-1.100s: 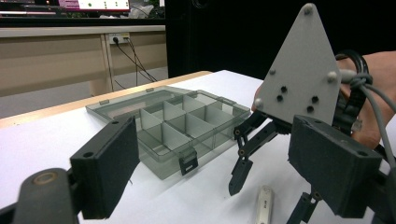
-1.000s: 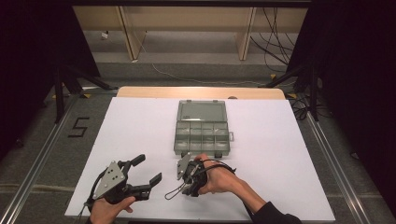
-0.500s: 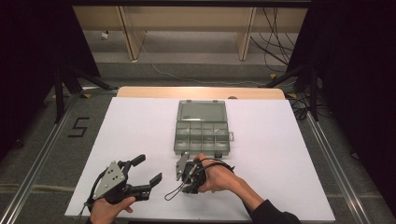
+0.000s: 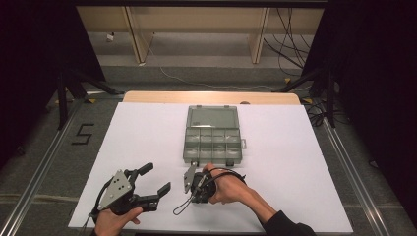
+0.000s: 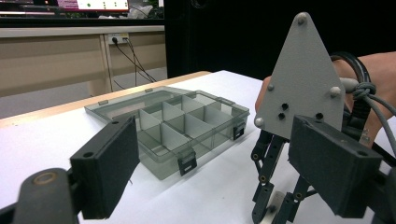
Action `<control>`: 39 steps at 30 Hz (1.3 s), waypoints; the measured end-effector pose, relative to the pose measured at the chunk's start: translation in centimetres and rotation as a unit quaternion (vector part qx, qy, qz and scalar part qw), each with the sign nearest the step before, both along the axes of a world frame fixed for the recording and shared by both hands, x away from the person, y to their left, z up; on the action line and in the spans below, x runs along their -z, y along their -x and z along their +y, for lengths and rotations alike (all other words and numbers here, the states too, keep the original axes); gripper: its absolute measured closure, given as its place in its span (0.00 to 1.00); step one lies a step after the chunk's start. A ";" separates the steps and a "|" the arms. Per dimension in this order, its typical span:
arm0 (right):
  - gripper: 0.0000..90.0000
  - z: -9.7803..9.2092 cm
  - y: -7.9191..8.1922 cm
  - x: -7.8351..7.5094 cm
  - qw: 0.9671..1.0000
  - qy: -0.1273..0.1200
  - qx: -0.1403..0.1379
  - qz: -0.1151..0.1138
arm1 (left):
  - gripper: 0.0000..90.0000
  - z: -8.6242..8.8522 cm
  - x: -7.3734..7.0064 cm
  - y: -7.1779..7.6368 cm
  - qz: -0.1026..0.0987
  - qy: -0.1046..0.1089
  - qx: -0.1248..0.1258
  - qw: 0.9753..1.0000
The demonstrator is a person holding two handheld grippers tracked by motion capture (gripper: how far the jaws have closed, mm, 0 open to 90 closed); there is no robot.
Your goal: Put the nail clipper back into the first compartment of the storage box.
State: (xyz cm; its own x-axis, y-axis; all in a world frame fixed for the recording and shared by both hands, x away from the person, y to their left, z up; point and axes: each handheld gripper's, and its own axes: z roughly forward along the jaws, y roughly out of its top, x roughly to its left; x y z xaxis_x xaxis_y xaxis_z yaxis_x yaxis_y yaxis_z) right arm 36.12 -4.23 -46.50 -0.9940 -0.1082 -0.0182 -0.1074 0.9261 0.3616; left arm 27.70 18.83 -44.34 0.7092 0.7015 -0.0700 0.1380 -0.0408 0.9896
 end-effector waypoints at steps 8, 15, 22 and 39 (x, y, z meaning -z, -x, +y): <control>0.86 -0.4 -0.6 -0.5 0.998 -0.052 0.015 -0.013 | 0.18 0.1 0.0 0.0 0.001 0.003 -0.003 1.000; 0.86 -1.6 -1.5 -1.4 0.993 -0.111 0.049 -0.004 | 0.18 0.0 0.0 0.1 0.001 0.004 -0.003 1.000; 0.86 -2.6 -2.4 -2.3 0.981 -0.170 0.095 -0.016 | 0.18 0.0 0.0 0.0 0.000 0.002 -0.002 1.000; 0.86 -4.4 -4.4 -5.3 0.940 -0.274 0.190 -0.074 | 0.17 0.0 0.0 0.0 0.001 0.005 -0.005 1.000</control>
